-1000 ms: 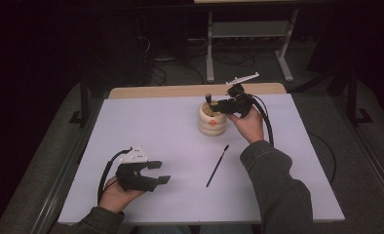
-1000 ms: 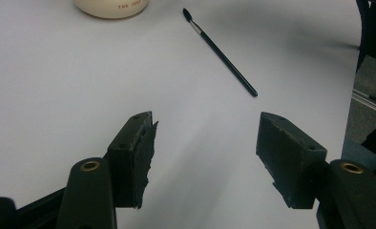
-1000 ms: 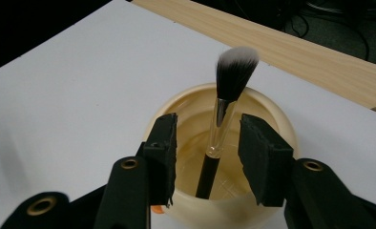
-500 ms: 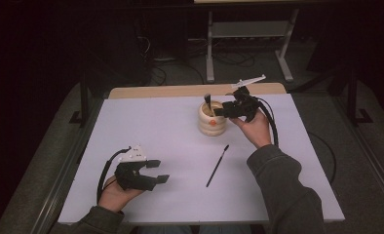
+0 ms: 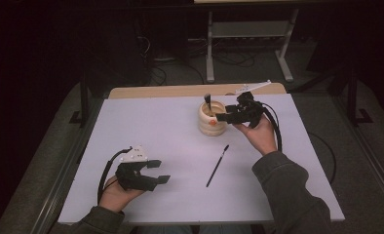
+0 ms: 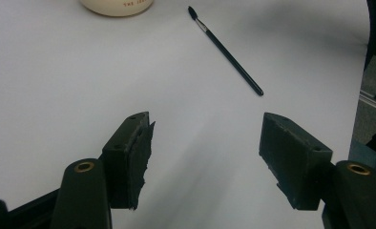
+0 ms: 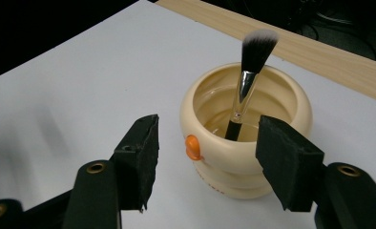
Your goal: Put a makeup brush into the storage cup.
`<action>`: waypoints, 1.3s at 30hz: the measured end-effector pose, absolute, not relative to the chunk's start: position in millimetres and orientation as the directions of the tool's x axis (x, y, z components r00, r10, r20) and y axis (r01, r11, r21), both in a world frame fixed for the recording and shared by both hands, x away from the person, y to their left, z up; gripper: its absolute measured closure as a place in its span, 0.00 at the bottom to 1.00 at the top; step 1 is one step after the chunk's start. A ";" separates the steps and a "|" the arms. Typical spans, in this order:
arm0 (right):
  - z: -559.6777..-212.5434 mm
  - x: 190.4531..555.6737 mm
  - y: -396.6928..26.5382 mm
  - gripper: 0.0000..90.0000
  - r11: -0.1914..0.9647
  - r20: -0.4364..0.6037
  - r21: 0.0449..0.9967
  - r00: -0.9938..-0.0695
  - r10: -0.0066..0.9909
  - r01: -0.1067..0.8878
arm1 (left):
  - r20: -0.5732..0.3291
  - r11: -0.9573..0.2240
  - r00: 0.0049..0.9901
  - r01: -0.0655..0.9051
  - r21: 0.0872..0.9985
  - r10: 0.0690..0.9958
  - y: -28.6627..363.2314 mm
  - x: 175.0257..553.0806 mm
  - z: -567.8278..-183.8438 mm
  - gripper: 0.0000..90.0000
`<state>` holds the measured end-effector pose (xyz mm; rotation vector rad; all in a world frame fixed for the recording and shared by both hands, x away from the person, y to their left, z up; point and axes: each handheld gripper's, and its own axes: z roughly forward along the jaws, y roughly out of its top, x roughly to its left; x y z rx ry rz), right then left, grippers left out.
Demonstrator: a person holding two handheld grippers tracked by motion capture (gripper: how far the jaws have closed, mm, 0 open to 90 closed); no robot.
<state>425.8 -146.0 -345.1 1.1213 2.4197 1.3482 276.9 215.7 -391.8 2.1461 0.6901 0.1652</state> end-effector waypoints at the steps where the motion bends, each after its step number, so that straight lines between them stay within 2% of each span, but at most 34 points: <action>1: -345.5 424.6 -146.2 0.43 0.315 0.212 0.785 -0.709 0.672 0.533 | -0.122 -0.484 0.839 0.418 0.769 0.531 215.7 276.9 -391.8 0.38; 21: -369.3 395.5 -174.2 0.41 0.296 0.258 0.771 -0.703 0.663 0.563 | -0.131 -0.479 0.845 0.414 0.774 0.519 204.0 276.9 -391.4 0.37; 27: -372.4 390.7 -177.1 0.41 0.303 0.255 0.765 -0.700 0.667 0.568 | -0.116 -0.494 0.850 0.403 0.770 0.514 198.7 277.8 -388.8 0.37; 34: -371.5 382.5 -175.2 0.40 0.319 0.236 0.768 -0.708 0.666 0.556 | -0.153 -0.480 0.848 0.426 0.767 0.507 189.4 283.8 -387.9 0.37; 39: -375.7 378.7 -175.5 0.39 0.331 0.240 0.757 -0.711 0.661 0.563 | -0.149 -0.481 0.848 0.424 0.768 0.509 180.5 288.2 -384.1 0.38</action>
